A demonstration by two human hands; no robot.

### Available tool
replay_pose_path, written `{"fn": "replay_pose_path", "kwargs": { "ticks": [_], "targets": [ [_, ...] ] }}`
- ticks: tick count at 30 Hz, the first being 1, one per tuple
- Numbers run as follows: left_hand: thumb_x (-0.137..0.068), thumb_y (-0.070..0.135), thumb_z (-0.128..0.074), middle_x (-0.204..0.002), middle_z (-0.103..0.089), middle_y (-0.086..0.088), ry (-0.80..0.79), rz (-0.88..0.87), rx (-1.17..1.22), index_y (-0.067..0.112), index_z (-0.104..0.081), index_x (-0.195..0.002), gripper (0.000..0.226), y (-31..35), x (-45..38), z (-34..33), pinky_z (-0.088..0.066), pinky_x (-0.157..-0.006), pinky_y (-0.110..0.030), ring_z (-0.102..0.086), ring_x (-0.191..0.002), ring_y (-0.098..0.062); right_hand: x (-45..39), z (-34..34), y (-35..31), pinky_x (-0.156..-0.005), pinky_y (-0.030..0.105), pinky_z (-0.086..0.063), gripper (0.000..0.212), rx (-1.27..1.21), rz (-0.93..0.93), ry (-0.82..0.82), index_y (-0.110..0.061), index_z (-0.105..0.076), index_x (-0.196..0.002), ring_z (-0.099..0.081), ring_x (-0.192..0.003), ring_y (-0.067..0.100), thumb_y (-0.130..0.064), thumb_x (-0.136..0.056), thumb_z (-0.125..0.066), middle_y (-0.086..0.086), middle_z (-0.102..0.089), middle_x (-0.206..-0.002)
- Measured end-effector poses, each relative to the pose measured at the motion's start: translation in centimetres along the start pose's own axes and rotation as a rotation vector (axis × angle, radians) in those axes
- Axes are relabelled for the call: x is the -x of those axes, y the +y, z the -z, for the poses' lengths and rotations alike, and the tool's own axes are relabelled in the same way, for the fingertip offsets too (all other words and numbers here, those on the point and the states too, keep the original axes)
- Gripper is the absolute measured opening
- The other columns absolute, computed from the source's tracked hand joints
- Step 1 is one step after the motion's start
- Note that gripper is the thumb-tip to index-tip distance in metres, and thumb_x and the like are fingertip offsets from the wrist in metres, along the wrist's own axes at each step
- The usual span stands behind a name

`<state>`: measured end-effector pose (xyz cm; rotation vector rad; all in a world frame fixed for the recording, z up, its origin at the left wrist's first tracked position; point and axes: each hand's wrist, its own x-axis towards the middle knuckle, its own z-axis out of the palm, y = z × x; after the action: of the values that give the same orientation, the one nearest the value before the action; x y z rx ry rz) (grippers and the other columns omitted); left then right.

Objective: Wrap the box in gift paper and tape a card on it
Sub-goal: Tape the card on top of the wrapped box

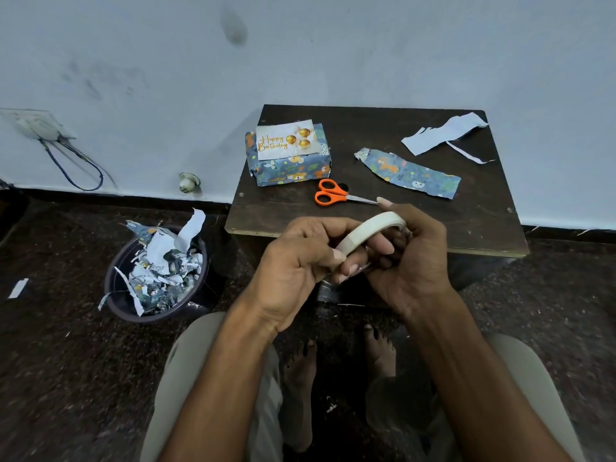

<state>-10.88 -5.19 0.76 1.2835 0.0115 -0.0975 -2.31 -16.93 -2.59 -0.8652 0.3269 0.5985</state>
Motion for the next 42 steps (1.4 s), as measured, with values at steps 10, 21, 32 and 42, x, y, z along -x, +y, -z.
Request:
{"fn": "replay_pose_path", "kwargs": {
  "ticks": [10, 21, 32, 42],
  "targets": [
    [-0.077, 0.01, -0.043, -0.057, -0.041, -0.004, 0.035, 0.0, 0.004, -0.004, -0.072, -0.09, 0.035, 0.1, 0.1, -0.2, -0.021, -0.058, -0.034, -0.038, -0.058, -0.012, 0.6, -0.7, -0.1, -0.054, 0.029, -0.024, 0.016, 0.057, 0.09, 0.039, -0.014, -0.057, -0.071, -0.034, -0.039, 0.009, -0.019, -0.086, -0.061, -0.004, -0.037, -0.046],
    [-0.078, 0.011, -0.047, -0.053, -0.039, -0.002, 0.095, 0.0, -0.005, -0.002, -0.065, -0.067, 0.025, 0.2, 0.1, -0.4, -0.031, -0.053, -0.017, -0.032, -0.05, -0.008, 0.5, -0.6, 0.4, -0.04, 0.024, -0.03, 0.039, 0.301, 0.37, -0.072, -0.014, -0.048, -0.044, -0.037, -0.035, 0.025, -0.029, -0.078, -0.061, 0.013, -0.042, -0.04],
    [-0.084, 0.021, -0.053, -0.047, -0.047, 0.0, 0.168, -0.013, -0.17, 0.007, -0.062, -0.053, 0.035, 0.0, 0.0, 0.0, -0.027, -0.05, -0.023, -0.033, -0.047, -0.009, 0.6, 0.1, 0.8, -0.046, 0.03, -0.023, 0.057, 0.622, 0.741, -0.127, 0.005, -0.034, -0.046, -0.025, -0.044, 0.016, -0.014, -0.094, -0.058, 0.018, -0.027, -0.045],
    [-0.085, 0.019, -0.056, -0.044, -0.043, 0.01, 0.224, -0.062, -0.335, 0.01, -0.052, -0.05, 0.036, -0.1, -0.2, -0.5, -0.026, -0.048, -0.015, -0.033, -0.045, -0.003, 0.7, 0.5, 1.0, -0.045, 0.04, -0.03, 0.063, 0.761, 0.776, -0.288, 0.005, -0.055, -0.05, -0.041, -0.042, 0.035, -0.029, -0.103, -0.055, 0.016, -0.052, -0.044]
  ]
}}
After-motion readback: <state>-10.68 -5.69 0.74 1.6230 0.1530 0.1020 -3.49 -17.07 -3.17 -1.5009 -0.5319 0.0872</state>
